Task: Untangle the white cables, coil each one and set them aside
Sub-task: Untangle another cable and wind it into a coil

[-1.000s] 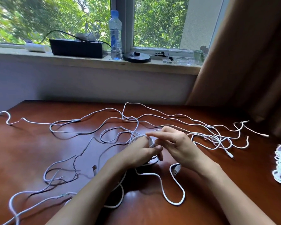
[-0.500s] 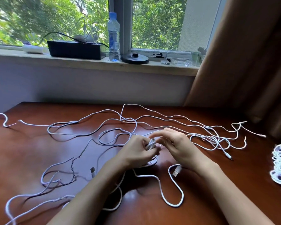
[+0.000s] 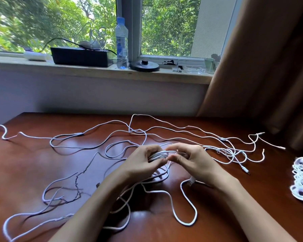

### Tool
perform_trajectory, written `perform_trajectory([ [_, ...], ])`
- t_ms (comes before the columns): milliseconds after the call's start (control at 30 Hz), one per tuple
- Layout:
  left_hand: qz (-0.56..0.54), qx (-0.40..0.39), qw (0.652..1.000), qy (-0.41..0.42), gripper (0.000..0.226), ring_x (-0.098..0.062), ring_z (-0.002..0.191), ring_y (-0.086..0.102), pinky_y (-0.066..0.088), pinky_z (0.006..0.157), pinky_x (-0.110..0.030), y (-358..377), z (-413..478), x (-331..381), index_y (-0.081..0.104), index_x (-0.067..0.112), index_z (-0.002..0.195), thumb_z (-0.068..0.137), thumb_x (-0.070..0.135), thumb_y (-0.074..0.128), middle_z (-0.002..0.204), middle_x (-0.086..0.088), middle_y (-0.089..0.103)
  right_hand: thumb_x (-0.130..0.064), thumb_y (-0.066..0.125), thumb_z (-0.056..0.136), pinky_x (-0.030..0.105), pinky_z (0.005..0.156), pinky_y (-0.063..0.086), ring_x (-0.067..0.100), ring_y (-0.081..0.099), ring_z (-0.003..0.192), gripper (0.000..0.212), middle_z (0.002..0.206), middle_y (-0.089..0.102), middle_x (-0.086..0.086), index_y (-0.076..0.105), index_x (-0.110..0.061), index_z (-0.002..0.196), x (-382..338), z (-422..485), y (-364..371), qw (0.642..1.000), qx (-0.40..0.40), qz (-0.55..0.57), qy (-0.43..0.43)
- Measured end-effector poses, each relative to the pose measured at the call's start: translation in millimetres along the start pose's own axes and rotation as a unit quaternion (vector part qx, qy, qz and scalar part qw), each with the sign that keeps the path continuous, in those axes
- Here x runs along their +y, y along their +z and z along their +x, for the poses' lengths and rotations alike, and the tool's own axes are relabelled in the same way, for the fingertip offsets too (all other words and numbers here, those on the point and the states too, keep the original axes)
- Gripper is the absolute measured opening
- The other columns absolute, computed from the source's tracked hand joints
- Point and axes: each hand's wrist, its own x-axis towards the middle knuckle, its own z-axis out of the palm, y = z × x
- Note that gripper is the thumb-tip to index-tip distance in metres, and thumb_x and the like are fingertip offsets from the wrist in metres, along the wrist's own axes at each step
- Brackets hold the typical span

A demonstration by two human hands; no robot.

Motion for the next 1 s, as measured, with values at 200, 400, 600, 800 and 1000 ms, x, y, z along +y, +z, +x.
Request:
perform_trajectory([
  [200, -0.101, -0.029, 0.994, -0.035, 0.02, -0.009, 0.064, 0.044, 0.034, 0.06, -0.023, 1, -1, 0, 0.062, 0.007, 0.093, 0.077, 0.012, 0.051, 0.072, 0.007, 0.056, -0.076, 0.063, 0.08, 0.042, 0.057, 0.046, 0.03, 0.048, 0.06, 0.035, 0.064, 0.059, 0.009, 0.069, -0.049, 0.102, 9, 0, -2, 0.999, 0.021, -0.042, -0.002],
  [400, -0.191, -0.028, 0.981, -0.036, 0.014, -0.005, 0.066, 0.045, 0.036, 0.06, -0.019, 0, -1, -2, 0.062, 0.01, 0.097, 0.088, 0.02, 0.059, 0.073, 0.011, 0.056, -0.074, 0.056, 0.087, 0.052, 0.067, 0.052, 0.035, 0.063, 0.071, 0.035, 0.077, 0.068, 0.016, 0.067, -0.047, 0.108, 13, -1, 2, 0.998, 0.028, -0.05, 0.006],
  [600, -0.174, 0.036, 0.984, -0.033, 0.008, -0.008, 0.059, 0.045, 0.037, 0.057, -0.02, 4, 3, -11, 0.059, 0.01, 0.09, 0.096, 0.014, 0.063, 0.064, 0.01, 0.053, -0.075, 0.047, 0.09, 0.055, 0.067, 0.047, 0.031, 0.056, 0.067, 0.05, 0.074, 0.062, 0.014, 0.061, -0.027, 0.093, 11, -3, 8, 0.999, -0.001, -0.037, 0.027],
  [800, -0.176, 0.047, 0.983, -0.023, 0.006, -0.009, 0.065, 0.05, 0.043, 0.063, -0.021, 3, 5, -11, 0.065, 0.011, 0.091, 0.094, 0.017, 0.064, 0.068, 0.006, 0.058, -0.06, 0.05, 0.094, 0.05, 0.07, 0.042, 0.012, 0.044, 0.068, 0.049, 0.071, 0.051, -0.003, 0.061, -0.012, 0.088, -3, -3, 10, 0.997, -0.023, 0.026, 0.066],
  [1000, -0.226, 0.013, 0.973, -0.035, 0.02, -0.009, 0.07, 0.051, 0.043, 0.068, -0.018, -4, 3, -13, 0.07, 0.009, 0.098, 0.091, 0.027, 0.066, 0.075, 0.002, 0.059, -0.036, 0.053, 0.102, 0.018, 0.056, 0.034, 0.001, 0.039, 0.059, 0.039, 0.064, 0.047, -0.015, 0.062, 0.001, 0.094, -5, -3, 2, 0.989, -0.01, 0.114, 0.088],
])
